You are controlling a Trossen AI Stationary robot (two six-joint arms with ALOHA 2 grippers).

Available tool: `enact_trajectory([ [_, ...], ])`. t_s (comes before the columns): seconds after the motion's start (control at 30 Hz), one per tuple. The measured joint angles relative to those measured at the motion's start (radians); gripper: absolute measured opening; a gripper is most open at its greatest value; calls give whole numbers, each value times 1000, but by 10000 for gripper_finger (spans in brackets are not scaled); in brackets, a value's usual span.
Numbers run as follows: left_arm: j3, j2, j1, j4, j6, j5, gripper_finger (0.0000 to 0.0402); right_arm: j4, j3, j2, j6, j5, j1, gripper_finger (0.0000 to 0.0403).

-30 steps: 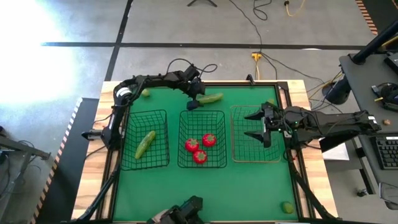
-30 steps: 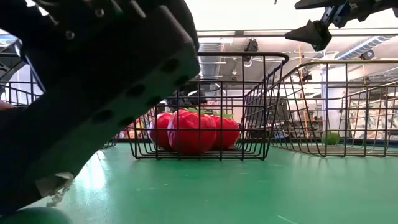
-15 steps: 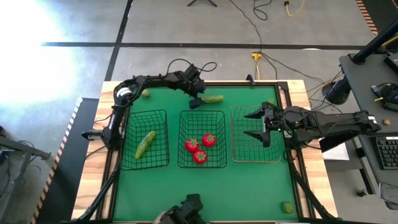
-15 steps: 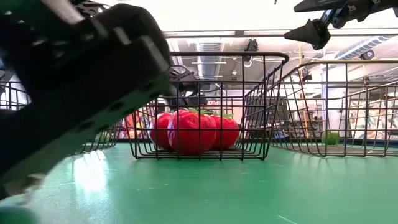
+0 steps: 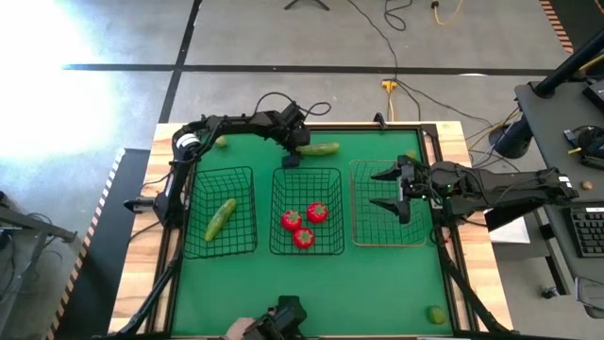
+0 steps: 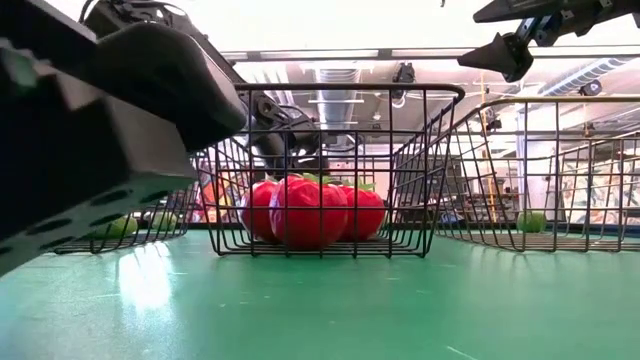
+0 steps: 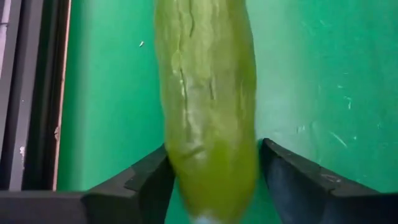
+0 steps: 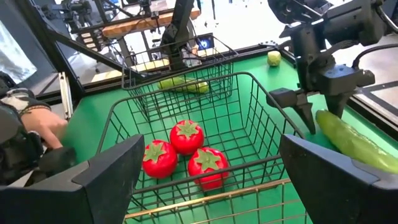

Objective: Sort produce into baskets
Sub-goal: Put the cucumber into the left black wire basket

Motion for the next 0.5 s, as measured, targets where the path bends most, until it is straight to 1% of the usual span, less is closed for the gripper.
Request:
enact_trajectory([
  [0.27, 2, -5, 1, -7, -13, 4, 105, -2, 0, 8, 0, 0, 0, 366],
  [0.3, 2, -9, 2, -10, -20, 11, 98, -2, 0, 10, 0, 0, 0, 366],
  [0.4, 0, -40, 4, -23, -41, 19, 97, -3, 0, 15, 0, 0, 0, 366],
  [0.5, 0, -99, 5, -33, -58, 25, 97, 1, 0, 19, -1, 0, 0, 366],
])
